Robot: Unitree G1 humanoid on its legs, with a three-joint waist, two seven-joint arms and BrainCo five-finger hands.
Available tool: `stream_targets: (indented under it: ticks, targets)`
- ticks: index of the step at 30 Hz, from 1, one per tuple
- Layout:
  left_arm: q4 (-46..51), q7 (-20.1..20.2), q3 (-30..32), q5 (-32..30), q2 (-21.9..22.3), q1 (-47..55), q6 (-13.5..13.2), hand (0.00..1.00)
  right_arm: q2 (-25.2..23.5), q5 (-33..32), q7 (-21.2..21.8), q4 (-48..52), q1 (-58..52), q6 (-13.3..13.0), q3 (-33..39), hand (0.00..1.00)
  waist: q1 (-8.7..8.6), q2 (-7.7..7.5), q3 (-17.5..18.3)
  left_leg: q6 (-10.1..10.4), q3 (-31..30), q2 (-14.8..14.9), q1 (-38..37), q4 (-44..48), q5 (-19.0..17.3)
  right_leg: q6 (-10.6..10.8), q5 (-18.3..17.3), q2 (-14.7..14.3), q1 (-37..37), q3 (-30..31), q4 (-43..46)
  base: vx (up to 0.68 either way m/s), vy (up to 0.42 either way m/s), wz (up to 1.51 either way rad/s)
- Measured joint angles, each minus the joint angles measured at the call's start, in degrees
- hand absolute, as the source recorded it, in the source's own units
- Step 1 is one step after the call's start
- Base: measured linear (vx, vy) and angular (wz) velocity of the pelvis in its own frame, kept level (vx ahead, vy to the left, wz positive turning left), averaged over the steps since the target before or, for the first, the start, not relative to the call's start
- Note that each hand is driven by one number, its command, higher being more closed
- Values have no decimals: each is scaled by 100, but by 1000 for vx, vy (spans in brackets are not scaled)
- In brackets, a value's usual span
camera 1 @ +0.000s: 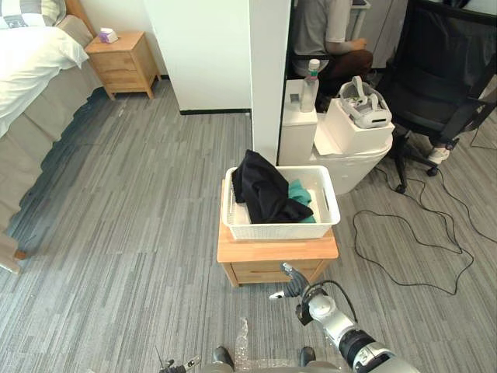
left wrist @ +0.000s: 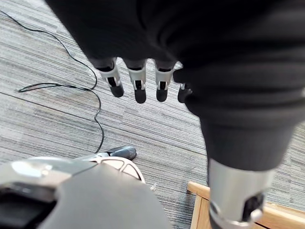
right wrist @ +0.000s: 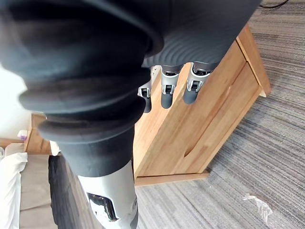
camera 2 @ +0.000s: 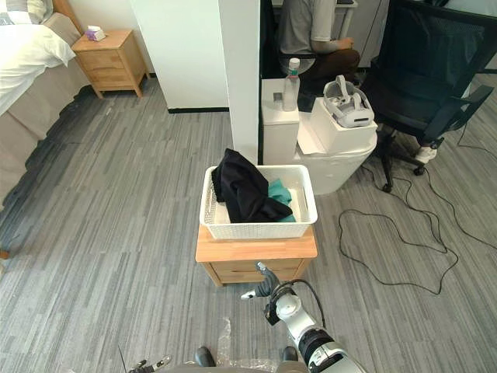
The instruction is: Tidy the bed and pick cloth on bed and put in laundry
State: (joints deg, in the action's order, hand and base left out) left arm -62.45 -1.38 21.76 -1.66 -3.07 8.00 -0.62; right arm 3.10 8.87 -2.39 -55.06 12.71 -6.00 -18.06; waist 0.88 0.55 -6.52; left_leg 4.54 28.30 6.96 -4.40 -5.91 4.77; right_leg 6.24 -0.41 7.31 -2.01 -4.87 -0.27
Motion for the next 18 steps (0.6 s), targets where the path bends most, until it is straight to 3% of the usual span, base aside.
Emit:
stream_targets:
  ticks: [3,9,14,16,18]
  targets:
    - [15,23,-201,374,3,0,-45,0,43,-223,-18,-201,-317,53,508,0,30,42,-25,0,-177,-28,-92,4,1,25,-20,35,-213,-194,-30,6,4,33]
    - [137,247,-807,1365,-11,118,-163,0,242,-775,-145,-732,-1062,410,1851,0,46,193,-43,-1,-564,-149,-311,38,4,46,-9,138,-609,-470,-110,-28,11,22]
    - [132,265,-934,1806,-29,198,-247,0,292,-899,-167,-762,-1278,523,2218,0,73,136,-83,61,-842,-262,-335,33,-42,82,-49,243,-604,-528,-95,-82,29,1]
    - [138,264,-1098,1900,-41,196,-251,0,268,-903,-152,-720,-1344,524,2384,0,52,130,-86,78,-1403,-418,-210,-1,-63,104,-291,384,-397,-717,413,-86,46,40]
    - [137,259,-1163,1913,-67,196,-250,0,209,-907,-129,-644,-1355,522,2455,0,11,115,-102,43,-1899,-508,-36,-1,-74,111,-617,345,-216,-351,850,-39,-9,71]
